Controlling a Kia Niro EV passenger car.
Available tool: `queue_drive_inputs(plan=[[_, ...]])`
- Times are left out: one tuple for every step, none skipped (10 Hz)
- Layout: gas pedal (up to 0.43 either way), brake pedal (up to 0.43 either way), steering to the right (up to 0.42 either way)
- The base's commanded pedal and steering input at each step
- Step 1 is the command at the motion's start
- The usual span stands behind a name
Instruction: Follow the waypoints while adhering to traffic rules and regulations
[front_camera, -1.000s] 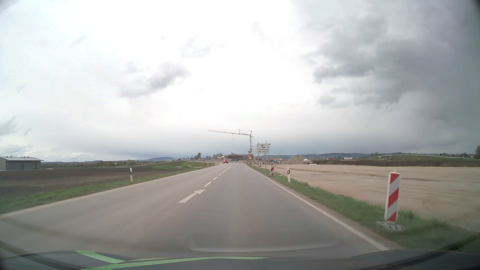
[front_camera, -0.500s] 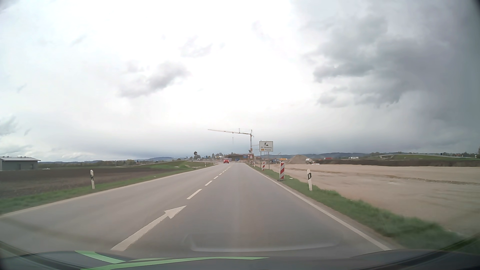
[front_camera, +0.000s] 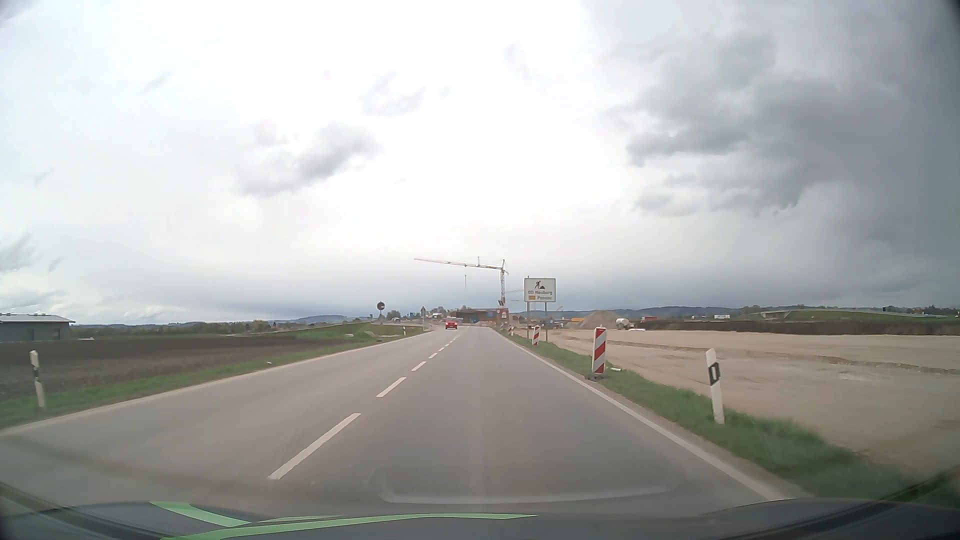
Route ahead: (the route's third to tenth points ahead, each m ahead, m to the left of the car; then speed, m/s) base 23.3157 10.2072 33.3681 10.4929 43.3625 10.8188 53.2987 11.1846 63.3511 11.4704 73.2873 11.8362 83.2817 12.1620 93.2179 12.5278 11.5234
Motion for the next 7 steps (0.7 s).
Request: queue_drive_inputs(plan=[[0.098,0.000,-0.001],[0.098,0.000,-0.001],[0.098,0.000,-0.001],[0.098,0.000,-0.001],[0.098,0.000,0.000],[0.098,0.000,0.000],[0.098,0.000,0.000]])
